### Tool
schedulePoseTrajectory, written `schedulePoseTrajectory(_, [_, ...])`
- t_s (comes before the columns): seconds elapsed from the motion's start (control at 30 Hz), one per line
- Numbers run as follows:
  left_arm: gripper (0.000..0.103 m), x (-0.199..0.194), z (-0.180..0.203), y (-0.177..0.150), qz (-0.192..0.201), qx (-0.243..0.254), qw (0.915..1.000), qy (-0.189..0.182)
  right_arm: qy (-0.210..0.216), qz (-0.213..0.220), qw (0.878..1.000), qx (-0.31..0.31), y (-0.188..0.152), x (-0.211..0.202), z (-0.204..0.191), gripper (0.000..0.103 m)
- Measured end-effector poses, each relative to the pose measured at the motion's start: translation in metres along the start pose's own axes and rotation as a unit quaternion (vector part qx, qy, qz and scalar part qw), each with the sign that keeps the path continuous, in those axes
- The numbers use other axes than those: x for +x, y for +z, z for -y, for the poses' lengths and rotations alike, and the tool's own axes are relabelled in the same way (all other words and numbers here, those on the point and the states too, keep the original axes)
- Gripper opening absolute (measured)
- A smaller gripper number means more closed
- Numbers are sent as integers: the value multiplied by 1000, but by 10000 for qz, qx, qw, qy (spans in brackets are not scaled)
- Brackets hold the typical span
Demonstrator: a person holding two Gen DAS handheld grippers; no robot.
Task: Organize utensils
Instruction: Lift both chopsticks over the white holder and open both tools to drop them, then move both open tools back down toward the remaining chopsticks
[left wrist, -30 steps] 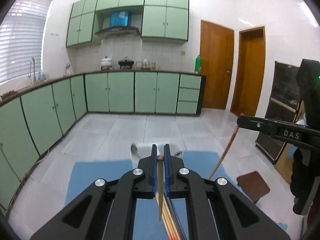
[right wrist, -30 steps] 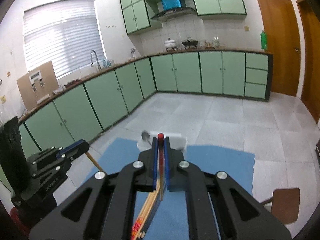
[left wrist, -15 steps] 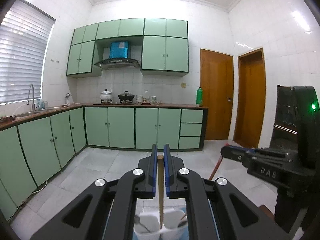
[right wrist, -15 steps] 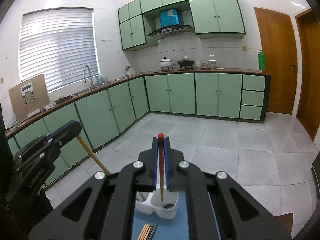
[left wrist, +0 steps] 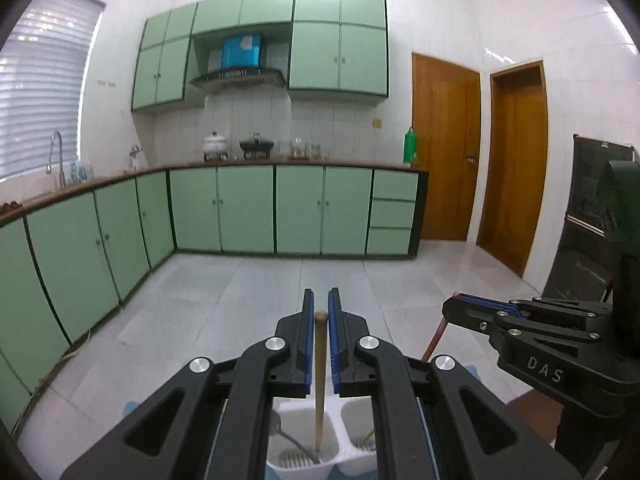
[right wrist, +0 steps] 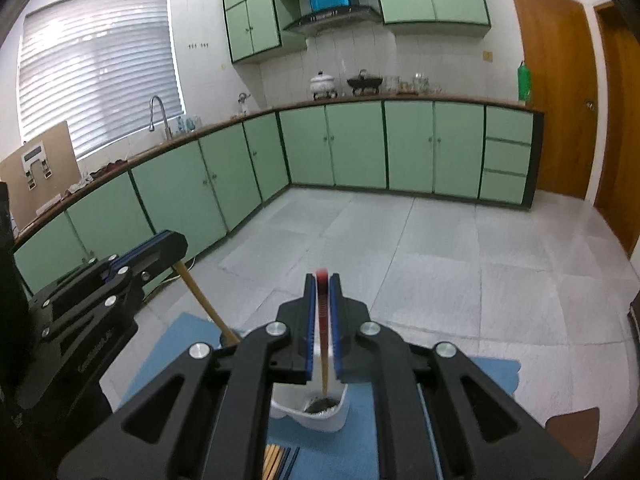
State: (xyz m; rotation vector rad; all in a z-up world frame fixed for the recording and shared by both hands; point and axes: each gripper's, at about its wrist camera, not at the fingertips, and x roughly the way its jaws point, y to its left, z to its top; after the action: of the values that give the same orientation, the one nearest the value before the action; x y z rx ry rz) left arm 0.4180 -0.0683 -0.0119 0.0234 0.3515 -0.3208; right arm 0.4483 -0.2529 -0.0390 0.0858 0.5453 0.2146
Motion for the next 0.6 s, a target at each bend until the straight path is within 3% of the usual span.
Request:
schedulePoseTrajectory(0.13, [18,-12,-6,-5,-29,0,10000,11,-131,77,9999,54,-8,-13,2,30])
schedulePoseTrajectory(0.3, [54,-42,-9,-7,44,-24,9999,127,-370,313,9988,99,-18,-43,9,54])
schedulePoseTrajectory(0.37, [63,-59,-10,-13,56,-42,9998,174,-508,405,9978,108,-28,-58,12,70])
schedulePoseTrajectory(0.53, [75,-100,-9,-52,-95,-160,9996,206,-708,537,9959,147,-75,-93,13,88])
schedulePoseTrajectory(0.6, [76,-113,-6,-77,-240,-110,9992,294,-749,475,9959,168,-101,-102,10,90])
